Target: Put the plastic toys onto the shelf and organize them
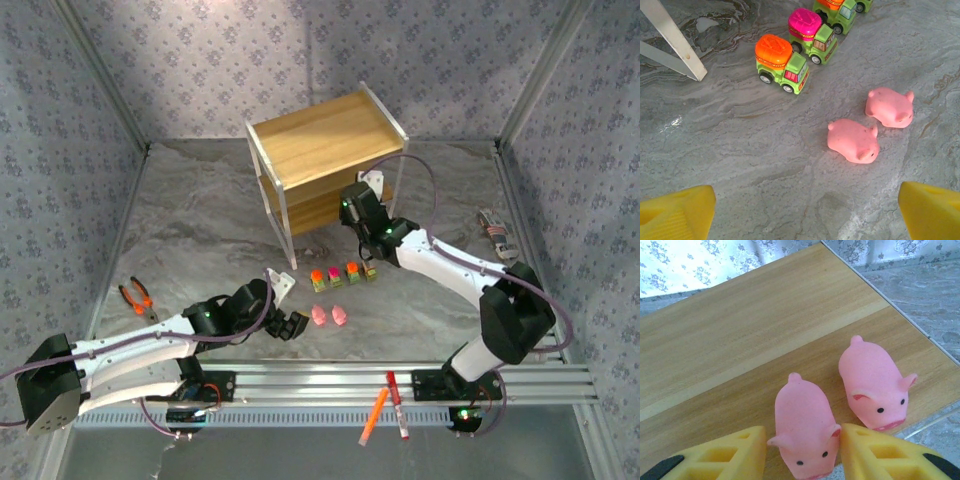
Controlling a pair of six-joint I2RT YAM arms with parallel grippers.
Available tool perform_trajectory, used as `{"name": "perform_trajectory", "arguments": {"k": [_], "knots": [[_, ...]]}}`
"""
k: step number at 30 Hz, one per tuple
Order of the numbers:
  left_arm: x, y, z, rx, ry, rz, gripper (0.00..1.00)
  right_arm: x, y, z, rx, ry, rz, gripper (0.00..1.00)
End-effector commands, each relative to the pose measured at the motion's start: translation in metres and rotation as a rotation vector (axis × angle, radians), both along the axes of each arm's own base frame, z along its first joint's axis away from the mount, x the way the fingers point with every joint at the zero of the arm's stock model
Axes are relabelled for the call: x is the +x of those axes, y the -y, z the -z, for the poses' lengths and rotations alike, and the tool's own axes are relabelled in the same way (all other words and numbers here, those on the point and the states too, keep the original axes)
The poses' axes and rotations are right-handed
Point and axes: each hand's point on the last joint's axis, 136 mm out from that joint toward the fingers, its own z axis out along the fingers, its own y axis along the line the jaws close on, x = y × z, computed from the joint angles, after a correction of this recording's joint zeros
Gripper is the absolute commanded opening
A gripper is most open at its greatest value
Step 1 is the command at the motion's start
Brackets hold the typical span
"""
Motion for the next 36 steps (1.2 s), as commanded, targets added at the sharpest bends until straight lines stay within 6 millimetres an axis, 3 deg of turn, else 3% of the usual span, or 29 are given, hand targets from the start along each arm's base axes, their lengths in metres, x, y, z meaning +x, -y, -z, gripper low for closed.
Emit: {"name": "perform_trajectory", "arguments": {"k": [1,10,19,27,36], "knots": [[0.004,0.007,-0.015,-0.023,0.034,0.003,0.94,-0.008,0.007,-0.01,-0.022,0.023,0.008,0.45],[0.004,0.006,-0.014,-0.021,0.033,0.002,0.94,-0.016,0.014,-0.013,-0.029,0.025,0.016,0.45],[0.005,0.006,-0.016,-0.023,0.039,-0.002,0.94,-0.035,0.022,-0.014,-0.038,0.027,0.016,0.45],[0.005,0.006,-0.016,-0.024,0.041,0.002,0.94,-0.065,0.03,-0.019,-0.052,0.032,0.008,0.45],[0.004,0.006,-0.017,-0.033,0.045,0.003,0.94,-0.112,0.041,-0.006,-0.08,0.004,-0.014,0.45]]}}
